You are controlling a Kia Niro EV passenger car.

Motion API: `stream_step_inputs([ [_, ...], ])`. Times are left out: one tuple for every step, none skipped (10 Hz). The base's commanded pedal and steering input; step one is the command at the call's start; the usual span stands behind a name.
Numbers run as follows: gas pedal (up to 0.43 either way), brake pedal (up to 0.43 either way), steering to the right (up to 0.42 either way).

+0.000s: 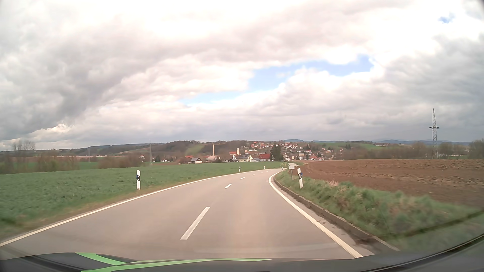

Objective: Follow the waypoints while adhering to traffic rules and regulations

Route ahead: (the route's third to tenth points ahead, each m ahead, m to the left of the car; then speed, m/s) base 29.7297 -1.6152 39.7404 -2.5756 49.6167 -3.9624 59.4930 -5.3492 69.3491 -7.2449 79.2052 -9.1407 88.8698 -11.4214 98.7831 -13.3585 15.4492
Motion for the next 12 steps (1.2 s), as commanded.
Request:
stream_step_inputs([
  [0.110,0.000,0.008],
  [0.110,0.000,0.009],
  [0.110,0.000,0.010],
  [0.098,0.000,0.010],
  [0.098,0.000,0.011],
  [0.098,0.000,0.012],
  [0.098,0.000,0.013],
  [0.098,0.000,0.013],
  [0.098,0.000,0.015],
  [0.098,0.000,0.018],
  [0.098,0.000,0.020],
  [0.098,0.000,0.020],
])
